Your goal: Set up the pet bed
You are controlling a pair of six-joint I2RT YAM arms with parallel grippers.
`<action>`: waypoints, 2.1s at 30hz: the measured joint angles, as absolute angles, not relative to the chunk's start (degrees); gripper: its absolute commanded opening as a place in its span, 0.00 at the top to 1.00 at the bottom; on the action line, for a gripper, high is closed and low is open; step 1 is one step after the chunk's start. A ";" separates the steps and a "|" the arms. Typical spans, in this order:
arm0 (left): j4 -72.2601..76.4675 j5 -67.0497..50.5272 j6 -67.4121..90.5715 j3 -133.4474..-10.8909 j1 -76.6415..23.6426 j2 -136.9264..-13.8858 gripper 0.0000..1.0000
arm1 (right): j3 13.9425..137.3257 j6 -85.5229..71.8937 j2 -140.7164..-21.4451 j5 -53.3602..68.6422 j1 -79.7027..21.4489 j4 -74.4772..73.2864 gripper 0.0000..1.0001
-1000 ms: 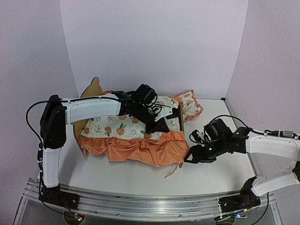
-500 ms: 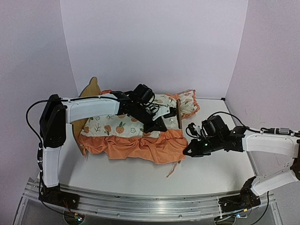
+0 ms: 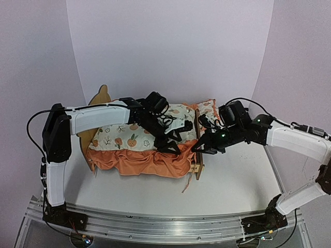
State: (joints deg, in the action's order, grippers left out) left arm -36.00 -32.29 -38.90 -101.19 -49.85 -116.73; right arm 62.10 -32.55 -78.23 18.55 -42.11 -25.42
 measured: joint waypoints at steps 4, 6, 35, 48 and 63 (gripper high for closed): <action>-37.45 -35.23 -39.65 -99.20 -48.52 -113.10 0.19 | 63.95 -35.68 -80.94 15.54 -42.11 -25.38 1.00; -37.57 -35.85 -39.63 -97.88 -47.90 -110.75 0.20 | 64.07 -36.92 -81.99 13.95 -42.11 -25.39 1.00; -13.57 -17.77 -50.92 -64.59 -55.36 -100.66 0.24 | 67.02 -47.73 -87.95 -0.43 -42.15 -30.37 0.64; -24.17 -19.53 -42.84 -74.33 -52.01 -109.24 0.48 | 70.02 -44.77 -81.09 -0.49 -42.24 -43.80 0.57; -30.38 -20.19 -39.21 -77.89 -51.64 -110.56 0.99 | 57.39 -38.06 -72.01 -4.49 -54.75 -42.52 0.60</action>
State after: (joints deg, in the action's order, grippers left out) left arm -30.38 -20.19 -39.21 -77.89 -51.64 -110.56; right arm 57.39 -38.06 -72.01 -4.49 -54.75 -42.52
